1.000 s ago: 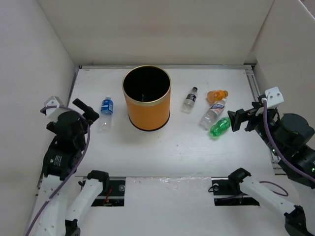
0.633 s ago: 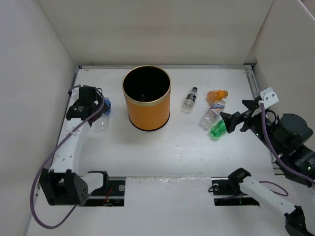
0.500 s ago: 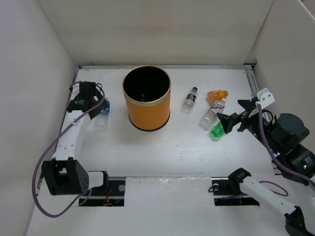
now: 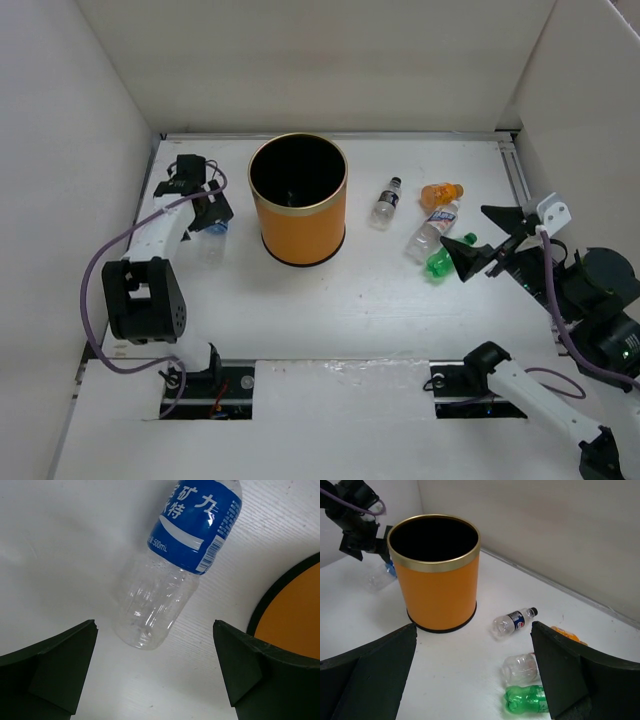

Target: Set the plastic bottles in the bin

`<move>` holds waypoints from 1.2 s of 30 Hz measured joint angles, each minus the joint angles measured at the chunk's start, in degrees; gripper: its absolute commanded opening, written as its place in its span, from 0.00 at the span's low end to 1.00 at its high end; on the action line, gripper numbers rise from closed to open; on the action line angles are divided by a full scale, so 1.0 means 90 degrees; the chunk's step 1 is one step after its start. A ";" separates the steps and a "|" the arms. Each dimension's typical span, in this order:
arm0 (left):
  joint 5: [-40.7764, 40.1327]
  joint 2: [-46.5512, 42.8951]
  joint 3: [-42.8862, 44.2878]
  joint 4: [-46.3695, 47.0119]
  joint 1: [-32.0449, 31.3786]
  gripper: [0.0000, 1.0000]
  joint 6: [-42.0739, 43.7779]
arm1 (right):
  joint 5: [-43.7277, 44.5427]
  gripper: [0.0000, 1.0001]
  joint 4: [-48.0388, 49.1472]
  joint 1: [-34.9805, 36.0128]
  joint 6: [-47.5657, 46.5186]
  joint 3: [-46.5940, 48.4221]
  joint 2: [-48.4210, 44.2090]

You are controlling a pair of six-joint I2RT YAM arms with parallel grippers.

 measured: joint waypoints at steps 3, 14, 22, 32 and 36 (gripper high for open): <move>0.0024 0.0226 0.0002 0.0015 0.0000 1.00 0.0058 | -0.0049 1.00 0.0058 0.0000 0.0000 0.0000 -0.0163; -0.0085 0.1877 0.0158 0.0078 0.0092 1.00 0.0078 | -0.0100 1.00 0.0068 0.0000 -0.0002 0.0051 -0.0284; -0.0238 0.1982 0.0270 0.0250 0.0617 0.35 -0.0087 | -0.0165 1.00 0.0087 0.0000 -0.0002 0.0073 -0.0255; 0.0007 0.1800 0.0415 0.0202 0.0962 0.00 -0.0328 | -0.0214 1.00 0.0087 0.0000 -0.0002 0.0245 0.0002; 0.0313 0.1124 0.0760 0.0017 0.1297 0.00 -0.0316 | -0.0148 1.00 0.0068 0.0000 -0.0007 0.0396 0.0138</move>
